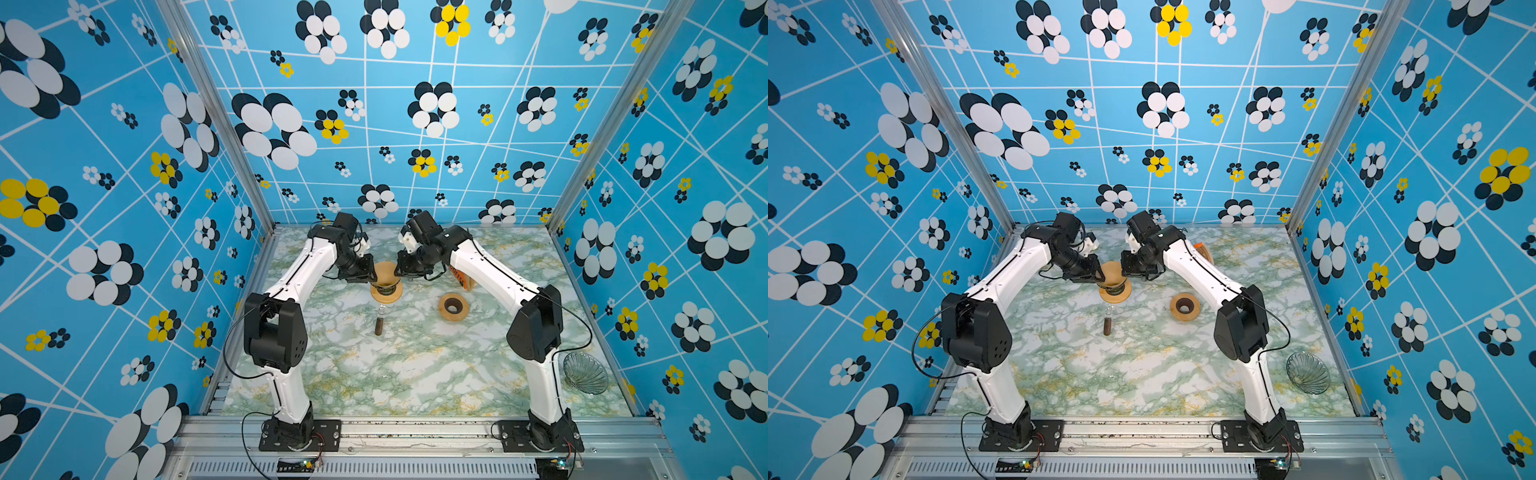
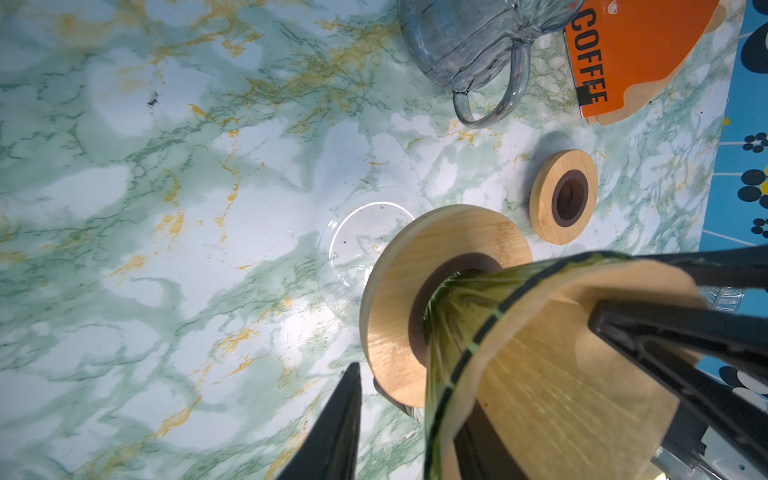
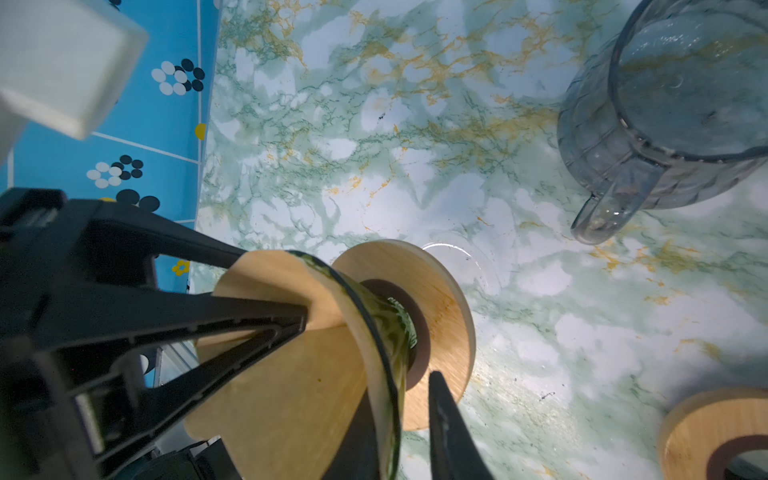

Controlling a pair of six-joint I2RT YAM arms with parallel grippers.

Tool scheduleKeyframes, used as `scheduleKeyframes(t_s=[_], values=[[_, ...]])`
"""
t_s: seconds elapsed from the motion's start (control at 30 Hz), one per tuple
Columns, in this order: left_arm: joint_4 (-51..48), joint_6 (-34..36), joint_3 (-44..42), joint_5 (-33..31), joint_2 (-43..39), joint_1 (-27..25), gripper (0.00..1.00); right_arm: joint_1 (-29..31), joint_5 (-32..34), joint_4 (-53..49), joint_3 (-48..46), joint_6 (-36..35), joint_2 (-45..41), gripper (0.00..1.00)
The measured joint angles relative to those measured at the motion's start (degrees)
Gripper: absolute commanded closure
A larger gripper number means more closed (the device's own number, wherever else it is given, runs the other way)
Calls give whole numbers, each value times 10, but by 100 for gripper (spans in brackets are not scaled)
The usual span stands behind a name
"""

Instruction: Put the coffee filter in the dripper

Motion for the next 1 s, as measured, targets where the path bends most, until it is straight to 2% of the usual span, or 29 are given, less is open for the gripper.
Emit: scheduleKeyframes(t_s=[0.73,1.0], values=[[-2,0,2,0,8,-5,62,1,3,0,-8,-5,0,74],[-5,0,6,0,11,-5,62,3,10,-2,-8,-9,0,70]])
